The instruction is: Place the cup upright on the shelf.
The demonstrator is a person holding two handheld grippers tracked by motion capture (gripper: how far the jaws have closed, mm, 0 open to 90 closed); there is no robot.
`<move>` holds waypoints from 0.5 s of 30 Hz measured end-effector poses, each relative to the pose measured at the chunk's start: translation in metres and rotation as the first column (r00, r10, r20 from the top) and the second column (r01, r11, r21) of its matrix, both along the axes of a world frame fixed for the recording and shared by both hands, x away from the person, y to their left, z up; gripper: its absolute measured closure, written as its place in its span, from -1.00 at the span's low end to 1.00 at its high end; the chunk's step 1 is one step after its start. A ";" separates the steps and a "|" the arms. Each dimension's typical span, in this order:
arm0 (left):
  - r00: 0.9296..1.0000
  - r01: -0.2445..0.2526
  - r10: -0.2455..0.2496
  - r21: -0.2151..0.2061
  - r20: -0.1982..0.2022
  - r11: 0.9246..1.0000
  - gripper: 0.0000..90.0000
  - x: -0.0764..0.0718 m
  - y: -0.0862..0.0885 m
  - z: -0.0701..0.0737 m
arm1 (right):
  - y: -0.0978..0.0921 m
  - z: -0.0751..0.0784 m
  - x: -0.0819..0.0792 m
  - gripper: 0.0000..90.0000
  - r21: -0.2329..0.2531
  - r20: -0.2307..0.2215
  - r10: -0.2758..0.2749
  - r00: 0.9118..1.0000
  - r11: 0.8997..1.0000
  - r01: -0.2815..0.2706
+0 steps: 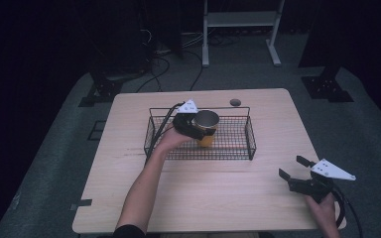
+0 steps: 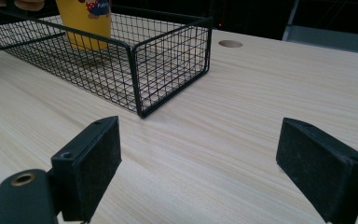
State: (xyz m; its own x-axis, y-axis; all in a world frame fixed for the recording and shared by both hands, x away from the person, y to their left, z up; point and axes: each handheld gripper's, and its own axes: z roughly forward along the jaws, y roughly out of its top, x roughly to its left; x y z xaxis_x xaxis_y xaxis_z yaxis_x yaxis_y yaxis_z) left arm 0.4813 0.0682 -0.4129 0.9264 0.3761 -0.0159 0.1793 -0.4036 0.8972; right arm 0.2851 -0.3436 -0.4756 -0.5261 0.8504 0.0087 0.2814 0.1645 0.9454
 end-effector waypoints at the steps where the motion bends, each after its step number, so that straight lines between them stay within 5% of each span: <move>1: 1.000 -0.005 0.005 0.015 0.005 1.000 -0.71 0.000 -0.001 -0.001 | 0.000 0.000 0.000 -0.71 -0.001 0.000 0.000 1.000 1.000 0.000; 15: 0.999 0.039 -0.036 0.119 -0.021 0.992 -0.72 0.004 -0.011 -0.005 | 0.000 0.000 0.000 -0.71 -0.002 -0.001 0.000 1.000 1.000 0.000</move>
State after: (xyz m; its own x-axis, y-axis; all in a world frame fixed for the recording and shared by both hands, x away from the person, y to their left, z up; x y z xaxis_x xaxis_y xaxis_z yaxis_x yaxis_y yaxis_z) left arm 0.4853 0.0576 -0.4176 0.9399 0.3414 0.0099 0.1780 -0.5144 0.8389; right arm 0.2850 -0.3433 -0.4756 -0.5264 0.8502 0.0076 0.2821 0.1662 0.9449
